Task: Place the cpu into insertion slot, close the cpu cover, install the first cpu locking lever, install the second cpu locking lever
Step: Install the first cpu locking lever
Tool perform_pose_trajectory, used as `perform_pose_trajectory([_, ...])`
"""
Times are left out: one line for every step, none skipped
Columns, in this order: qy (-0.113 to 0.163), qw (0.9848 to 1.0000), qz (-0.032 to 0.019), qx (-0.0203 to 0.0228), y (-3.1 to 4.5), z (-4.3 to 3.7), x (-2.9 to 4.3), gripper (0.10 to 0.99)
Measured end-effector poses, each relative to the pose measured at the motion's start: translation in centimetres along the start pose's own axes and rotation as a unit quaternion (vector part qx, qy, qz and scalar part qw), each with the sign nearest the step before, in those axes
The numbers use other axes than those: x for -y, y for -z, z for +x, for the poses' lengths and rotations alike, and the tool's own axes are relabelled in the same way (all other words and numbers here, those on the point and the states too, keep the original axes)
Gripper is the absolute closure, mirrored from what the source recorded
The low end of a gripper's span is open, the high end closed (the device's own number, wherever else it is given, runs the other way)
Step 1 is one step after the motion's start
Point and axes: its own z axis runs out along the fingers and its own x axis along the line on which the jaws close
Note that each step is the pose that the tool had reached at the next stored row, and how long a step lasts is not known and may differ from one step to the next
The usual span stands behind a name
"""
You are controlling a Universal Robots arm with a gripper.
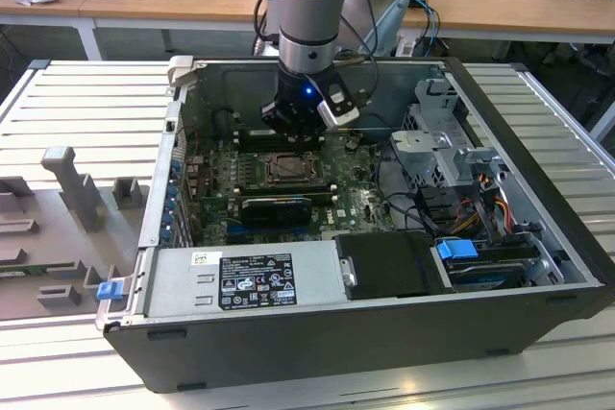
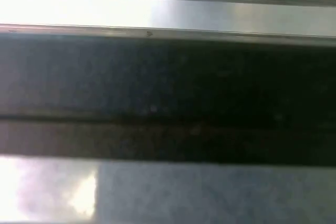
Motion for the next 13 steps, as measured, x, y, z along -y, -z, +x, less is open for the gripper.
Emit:
perform_pose_trajectory([0.000,1.0000,0.0000,0.0000,-0.02,-0.02,0.01,0.980])
perform_pose_trajectory([0.000,1.0000,-0.0001,0.0000,-0.02,-0.04,0.02,0.980])
perform_pose_trajectory([0.000,1.0000,-0.0011,0.0000,-0.03,-0.06,0.02,0.980])
perform_pose_trajectory([0.000,1.0000,-0.0023,0.0001,-0.03,-0.06,0.02,0.980])
perform_pose_trajectory([0.000,1.0000,-0.0040,0.0002,-0.03,-0.07,0.02,0.980])
perform_pose_trajectory([0.000,1.0000,-0.0045,0.0003,-0.04,-0.07,0.01,0.980])
perform_pose_trajectory([0.000,1.0000,-0.0046,0.0002,0.00,-0.07,0.01,0.980])
perform_pose_trajectory([0.000,1.0000,-0.0047,0.0003,0.09,-0.08,0.00,0.980])
perform_pose_trajectory([0.000,1.0000,-0.0048,0.0003,0.26,-0.08,-0.02,0.980])
perform_pose_trajectory([0.000,1.0000,-0.0046,0.0002,0.50,-0.08,-0.03,0.980])
perform_pose_trajectory([0.000,1.0000,-0.0046,0.0002,0.84,-0.08,-0.07,0.980])
perform_pose_trajectory([0.000,1.0000,-0.0044,0.0001,1.16,-0.09,-0.10,0.980])
perform_pose_trajectory([0.000,1.0000,-0.0043,0.0002,1.33,-0.09,-0.11,0.980])
